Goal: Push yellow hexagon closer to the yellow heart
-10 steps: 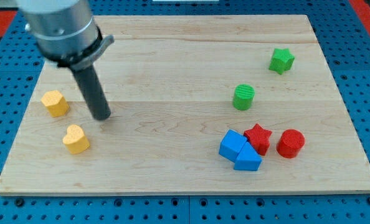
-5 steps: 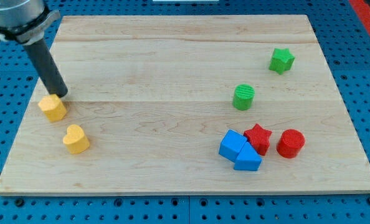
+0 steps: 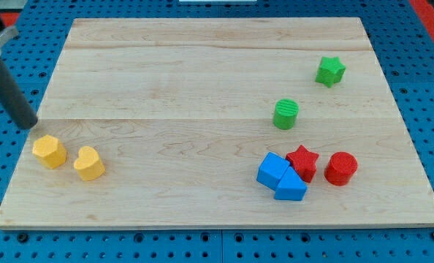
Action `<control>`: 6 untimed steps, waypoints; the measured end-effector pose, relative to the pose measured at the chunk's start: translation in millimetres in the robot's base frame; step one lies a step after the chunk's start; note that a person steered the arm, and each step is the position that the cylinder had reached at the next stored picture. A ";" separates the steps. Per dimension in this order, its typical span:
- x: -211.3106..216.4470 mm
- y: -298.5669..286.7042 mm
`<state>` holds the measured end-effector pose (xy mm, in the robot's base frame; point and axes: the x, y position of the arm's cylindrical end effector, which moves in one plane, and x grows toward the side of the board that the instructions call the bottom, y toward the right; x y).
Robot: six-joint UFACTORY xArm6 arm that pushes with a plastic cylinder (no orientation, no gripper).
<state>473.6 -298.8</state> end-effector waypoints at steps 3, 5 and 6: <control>51.1 60.4; -24.2 92.3; -65.1 209.9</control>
